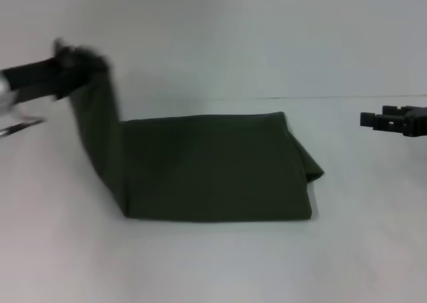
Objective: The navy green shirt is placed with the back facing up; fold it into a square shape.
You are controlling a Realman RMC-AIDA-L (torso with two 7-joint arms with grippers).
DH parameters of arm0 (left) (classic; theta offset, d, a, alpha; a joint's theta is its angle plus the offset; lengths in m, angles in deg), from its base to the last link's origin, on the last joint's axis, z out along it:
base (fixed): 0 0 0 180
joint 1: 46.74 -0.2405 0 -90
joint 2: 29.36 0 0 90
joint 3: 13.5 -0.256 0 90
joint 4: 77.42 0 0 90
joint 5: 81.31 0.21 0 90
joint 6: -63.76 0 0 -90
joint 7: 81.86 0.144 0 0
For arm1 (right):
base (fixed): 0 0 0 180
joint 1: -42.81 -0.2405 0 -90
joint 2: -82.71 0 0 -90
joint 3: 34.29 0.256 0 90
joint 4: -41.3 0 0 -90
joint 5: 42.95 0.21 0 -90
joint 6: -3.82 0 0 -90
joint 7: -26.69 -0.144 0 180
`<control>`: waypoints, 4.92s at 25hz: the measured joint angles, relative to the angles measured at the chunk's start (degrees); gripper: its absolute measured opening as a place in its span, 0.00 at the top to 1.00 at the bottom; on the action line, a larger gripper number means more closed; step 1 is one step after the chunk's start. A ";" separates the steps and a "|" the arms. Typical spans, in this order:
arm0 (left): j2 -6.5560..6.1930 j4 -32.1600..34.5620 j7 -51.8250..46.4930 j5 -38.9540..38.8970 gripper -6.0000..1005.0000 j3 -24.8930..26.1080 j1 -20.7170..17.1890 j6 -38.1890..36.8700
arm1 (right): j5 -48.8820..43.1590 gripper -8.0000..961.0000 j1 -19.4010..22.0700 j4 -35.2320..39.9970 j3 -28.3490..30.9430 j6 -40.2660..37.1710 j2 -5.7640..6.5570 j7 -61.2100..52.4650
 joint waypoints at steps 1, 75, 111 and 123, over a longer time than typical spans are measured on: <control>0.57 -0.13 0.10 -0.43 0.94 -1.94 1.38 0.39 | 0.00 0.17 0.17 -0.10 0.17 0.14 0.06 0.00; 6.53 -7.30 45.82 -25.35 0.11 -5.24 -9.90 2.62 | -19.17 0.24 -22.79 -14.97 -19.52 20.21 -4.85 -42.14; 5.03 2.63 59.22 1.66 0.11 0.13 -11.85 -12.36 | -18.82 0.52 -21.95 -16.44 -19.35 26.84 -7.83 -42.21; 5.32 2.62 59.46 1.67 0.11 0.10 -11.70 -12.22 | -18.01 0.81 -21.55 -16.24 -19.42 27.41 -7.85 -39.19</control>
